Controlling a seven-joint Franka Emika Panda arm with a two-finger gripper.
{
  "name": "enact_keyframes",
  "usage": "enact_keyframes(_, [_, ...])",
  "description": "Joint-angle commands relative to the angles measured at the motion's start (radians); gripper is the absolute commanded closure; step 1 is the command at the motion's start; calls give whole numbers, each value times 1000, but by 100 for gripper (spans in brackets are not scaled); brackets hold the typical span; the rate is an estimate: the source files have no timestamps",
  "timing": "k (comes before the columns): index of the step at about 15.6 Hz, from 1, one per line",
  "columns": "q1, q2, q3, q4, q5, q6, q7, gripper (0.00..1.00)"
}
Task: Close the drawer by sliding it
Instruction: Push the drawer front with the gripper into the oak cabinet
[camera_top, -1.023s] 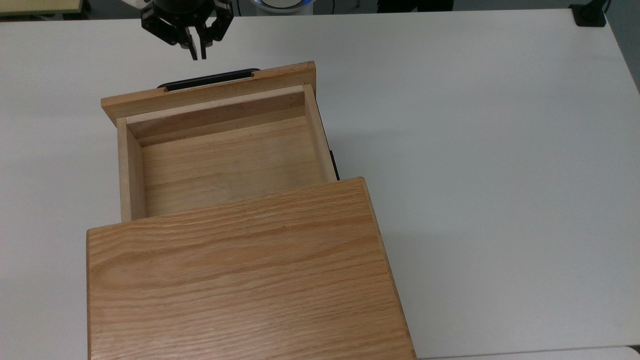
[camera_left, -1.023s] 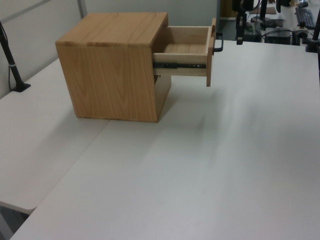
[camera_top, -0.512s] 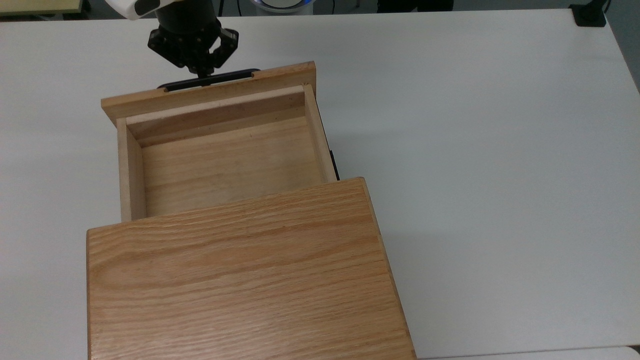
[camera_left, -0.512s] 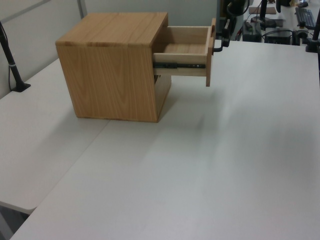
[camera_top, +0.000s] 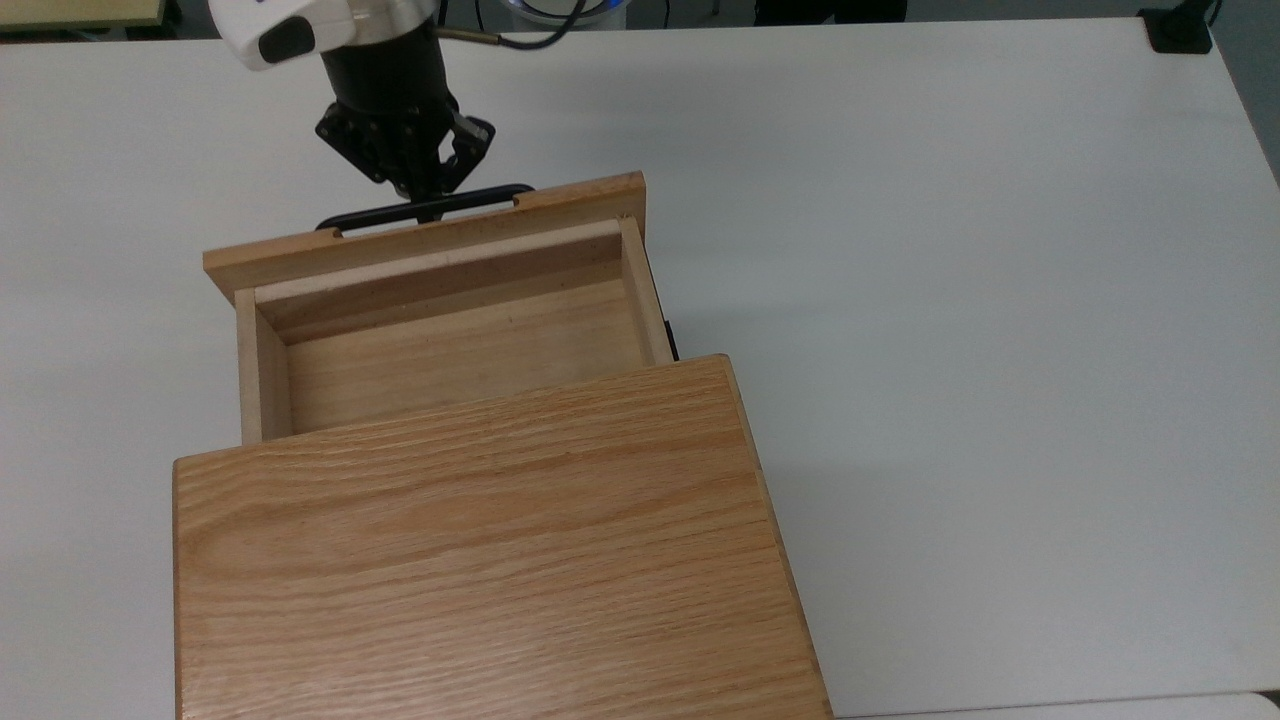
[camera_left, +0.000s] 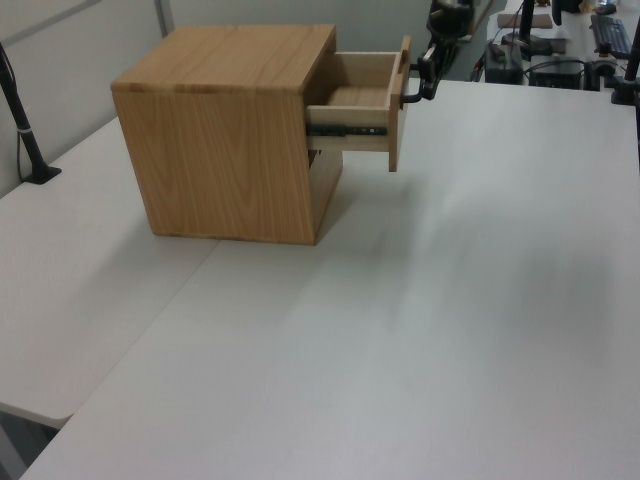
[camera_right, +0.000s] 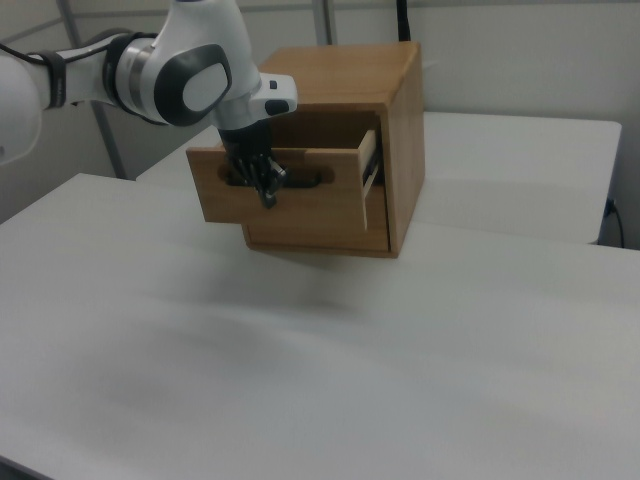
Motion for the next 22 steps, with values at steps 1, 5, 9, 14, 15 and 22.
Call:
enact_keyframes(1, [19, 93, -5, 106, 15, 56, 48, 100])
enact_keyframes(5, [21, 143, 2, 192, 11, 65, 68, 100])
enact_keyframes(9, [26, 155, 24, 211, 1, 229, 82, 100])
enact_keyframes(14, [52, 201, 24, 228, -75, 365, 137, 100])
enact_keyframes(15, [52, 216, 24, 234, -100, 372, 164, 100])
enact_keyframes(22, [47, 221, 25, 254, -117, 362, 195, 100])
